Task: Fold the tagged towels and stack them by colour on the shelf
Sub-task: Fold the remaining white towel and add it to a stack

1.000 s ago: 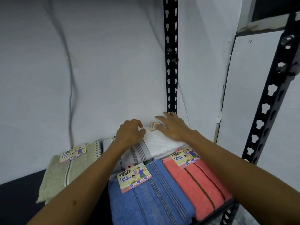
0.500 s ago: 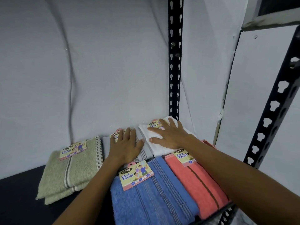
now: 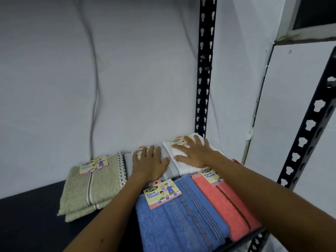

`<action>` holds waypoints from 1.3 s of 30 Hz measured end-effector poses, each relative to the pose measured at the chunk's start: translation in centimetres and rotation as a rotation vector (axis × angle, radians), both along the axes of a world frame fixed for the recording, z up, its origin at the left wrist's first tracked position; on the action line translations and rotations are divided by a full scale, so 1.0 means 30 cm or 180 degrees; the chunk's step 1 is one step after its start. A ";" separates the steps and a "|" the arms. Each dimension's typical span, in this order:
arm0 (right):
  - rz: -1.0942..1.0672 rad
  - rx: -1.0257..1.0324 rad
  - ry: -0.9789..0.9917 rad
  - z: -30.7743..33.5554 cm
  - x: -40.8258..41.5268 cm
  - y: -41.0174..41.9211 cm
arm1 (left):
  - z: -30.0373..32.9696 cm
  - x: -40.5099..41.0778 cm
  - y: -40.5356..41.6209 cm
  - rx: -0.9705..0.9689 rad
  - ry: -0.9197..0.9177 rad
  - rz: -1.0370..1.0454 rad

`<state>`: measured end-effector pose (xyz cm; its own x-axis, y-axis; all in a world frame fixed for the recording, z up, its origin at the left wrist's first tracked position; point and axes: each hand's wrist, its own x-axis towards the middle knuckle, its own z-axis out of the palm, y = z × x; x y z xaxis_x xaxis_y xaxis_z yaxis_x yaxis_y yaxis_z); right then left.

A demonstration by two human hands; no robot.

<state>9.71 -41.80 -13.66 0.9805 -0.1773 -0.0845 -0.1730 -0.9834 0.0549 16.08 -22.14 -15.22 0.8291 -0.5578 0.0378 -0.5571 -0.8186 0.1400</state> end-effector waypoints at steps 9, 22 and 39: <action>0.0401 -0.0225 -0.0018 0.032 -0.004 0.088 | 0.024 -0.031 0.025 -0.0149 0.0051 0.0011; 0.0184 -0.0088 0.0054 0.006 0.020 0.096 | -0.017 -0.030 0.035 -0.0394 -0.0243 0.0079; -0.0007 0.0038 -0.0192 -0.027 0.017 0.066 | -0.016 -0.026 0.016 -0.0178 -0.0238 0.0000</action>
